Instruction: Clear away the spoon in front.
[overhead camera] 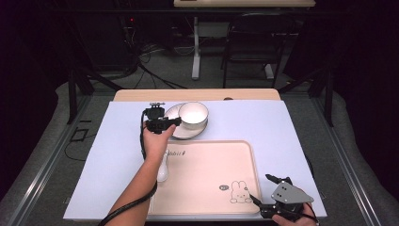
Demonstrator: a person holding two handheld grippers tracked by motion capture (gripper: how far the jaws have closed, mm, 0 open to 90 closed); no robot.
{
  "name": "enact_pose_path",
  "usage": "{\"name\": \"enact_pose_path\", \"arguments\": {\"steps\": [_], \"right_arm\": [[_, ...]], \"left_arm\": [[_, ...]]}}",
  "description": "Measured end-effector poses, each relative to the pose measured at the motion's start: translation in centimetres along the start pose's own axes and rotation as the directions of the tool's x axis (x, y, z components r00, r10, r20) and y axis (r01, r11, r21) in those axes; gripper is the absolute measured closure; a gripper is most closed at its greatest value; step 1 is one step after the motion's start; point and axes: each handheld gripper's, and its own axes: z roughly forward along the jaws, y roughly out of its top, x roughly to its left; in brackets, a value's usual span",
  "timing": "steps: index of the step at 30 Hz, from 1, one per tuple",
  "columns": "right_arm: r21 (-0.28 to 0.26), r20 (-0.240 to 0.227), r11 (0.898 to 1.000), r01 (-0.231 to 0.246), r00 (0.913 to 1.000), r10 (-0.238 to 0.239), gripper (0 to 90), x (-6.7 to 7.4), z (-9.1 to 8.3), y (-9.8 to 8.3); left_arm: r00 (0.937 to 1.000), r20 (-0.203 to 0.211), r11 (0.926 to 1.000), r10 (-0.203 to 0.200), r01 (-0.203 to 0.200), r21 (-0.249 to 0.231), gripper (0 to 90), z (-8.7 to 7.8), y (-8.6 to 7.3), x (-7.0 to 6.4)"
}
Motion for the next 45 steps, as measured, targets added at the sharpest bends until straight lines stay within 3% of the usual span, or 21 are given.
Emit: {"name": "enact_pose_path", "arguments": {"steps": [14, 23, 45], "right_arm": [[-0.001, -0.001, 1.0, -0.003, 1.0, 0.003, 16.8, -0.1, -0.1, 0.0], [-0.003, -0.002, 1.0, -0.003, 1.0, 0.003, 16.8, 0.0, -0.1, 0.0], [-0.005, -0.005, 1.0, -0.003, 1.0, 0.003, 16.8, -0.1, -0.1, 0.0]], "left_arm": [[0.9997, -0.021, 0.9994, -0.015, 0.016, 0.03, 44.2, 3.5, 0.7, -0.6], [0.9992, -0.036, 0.9996, -0.016, 0.017, 0.021, 44.8, 5.1, 0.8, -0.5], [0.9961, -0.043, 0.9963, -0.077, 0.079, 0.035, 61.1, 7.7, 0.4, 0.1]]}}
